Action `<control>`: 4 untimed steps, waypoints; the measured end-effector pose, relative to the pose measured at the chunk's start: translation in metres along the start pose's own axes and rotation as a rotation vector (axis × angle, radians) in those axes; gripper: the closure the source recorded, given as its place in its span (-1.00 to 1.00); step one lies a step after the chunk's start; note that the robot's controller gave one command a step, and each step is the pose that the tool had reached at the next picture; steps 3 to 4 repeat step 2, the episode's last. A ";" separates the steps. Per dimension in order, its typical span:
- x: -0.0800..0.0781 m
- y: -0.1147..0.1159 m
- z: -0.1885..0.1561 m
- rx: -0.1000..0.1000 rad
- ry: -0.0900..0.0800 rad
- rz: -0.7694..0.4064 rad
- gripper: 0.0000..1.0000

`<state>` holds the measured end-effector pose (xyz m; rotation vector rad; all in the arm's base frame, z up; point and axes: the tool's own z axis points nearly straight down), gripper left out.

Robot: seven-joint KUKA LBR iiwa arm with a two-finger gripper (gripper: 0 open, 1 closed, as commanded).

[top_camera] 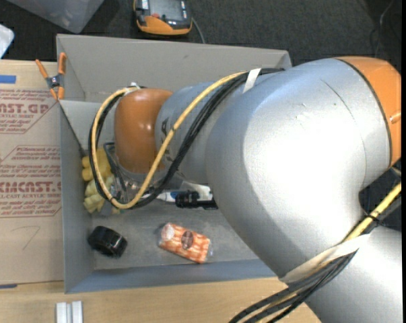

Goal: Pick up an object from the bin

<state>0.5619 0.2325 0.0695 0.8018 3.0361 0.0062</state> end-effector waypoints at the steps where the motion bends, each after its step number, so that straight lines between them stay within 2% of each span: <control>1: 0.001 0.000 -0.004 0.001 0.001 0.000 1.00; 2: 0.003 -0.002 -0.023 0.009 0.009 0.000 1.00; 4: 0.003 -0.002 -0.023 0.009 0.009 0.000 1.00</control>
Offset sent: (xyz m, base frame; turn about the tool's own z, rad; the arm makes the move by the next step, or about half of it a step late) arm -0.0007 0.0001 0.1286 -0.0004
